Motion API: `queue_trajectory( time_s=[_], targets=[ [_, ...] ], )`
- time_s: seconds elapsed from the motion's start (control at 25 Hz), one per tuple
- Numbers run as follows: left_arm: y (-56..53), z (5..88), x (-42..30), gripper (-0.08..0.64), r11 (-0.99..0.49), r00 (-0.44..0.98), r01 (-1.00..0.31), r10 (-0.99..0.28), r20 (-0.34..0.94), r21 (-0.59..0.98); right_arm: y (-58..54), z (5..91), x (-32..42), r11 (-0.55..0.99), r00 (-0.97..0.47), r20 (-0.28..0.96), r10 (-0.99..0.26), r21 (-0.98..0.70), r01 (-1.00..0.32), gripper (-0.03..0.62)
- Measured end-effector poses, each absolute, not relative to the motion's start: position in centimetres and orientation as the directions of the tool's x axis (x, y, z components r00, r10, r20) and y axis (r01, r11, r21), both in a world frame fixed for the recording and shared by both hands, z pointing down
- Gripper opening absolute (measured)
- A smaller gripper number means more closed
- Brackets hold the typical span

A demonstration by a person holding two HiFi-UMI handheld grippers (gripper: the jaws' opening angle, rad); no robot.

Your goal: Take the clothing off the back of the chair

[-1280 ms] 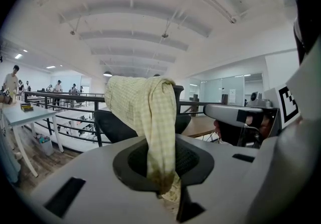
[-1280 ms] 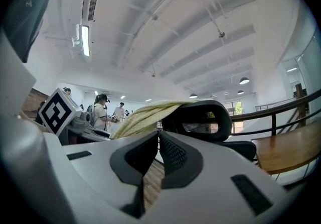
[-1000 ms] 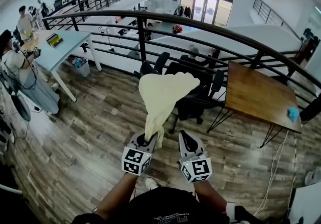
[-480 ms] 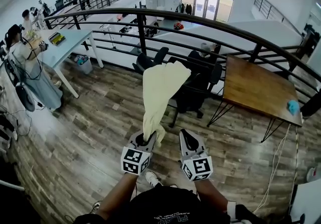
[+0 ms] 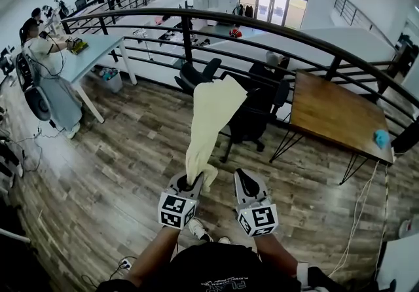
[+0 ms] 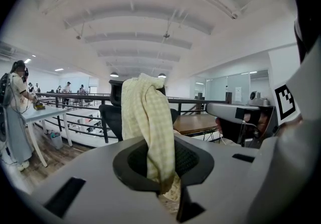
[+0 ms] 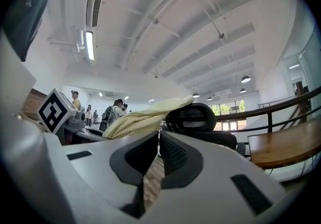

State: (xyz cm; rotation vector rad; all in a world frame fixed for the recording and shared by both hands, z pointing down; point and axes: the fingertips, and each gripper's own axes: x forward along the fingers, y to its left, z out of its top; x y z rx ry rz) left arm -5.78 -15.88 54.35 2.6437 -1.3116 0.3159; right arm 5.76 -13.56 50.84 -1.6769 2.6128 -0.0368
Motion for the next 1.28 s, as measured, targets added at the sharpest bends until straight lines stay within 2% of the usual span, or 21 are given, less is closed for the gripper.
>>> queue_trajectory(
  time_s=[0.56, 0.88, 1.28],
  targets=[
    [-14.4, 54.5, -6.5, 0.072, -0.556, 0.542, -0.831, -0.804, 0.244, 0.015, -11.8, 51.2, 5.9, 0.432, -0.432, -0.005, -0.902, -0.024, -0.902, 0.020],
    [-14.5, 55.8, -6.6, 0.072, -0.555, 0.534, -0.832, -0.798, 0.278, 0.006, -11.7, 51.2, 6.3, 0.422, -0.422, -0.006, -0.906, -0.030, -0.906, 0.020],
    [-15.3, 53.0, -6.7, 0.072, -0.571, 0.558, -0.820, -0.810, 0.180, -0.026, -13.0, 50.5, 5.5, 0.428, -0.427, -0.022, -0.904, -0.030, -0.903, 0.020]
  ],
)
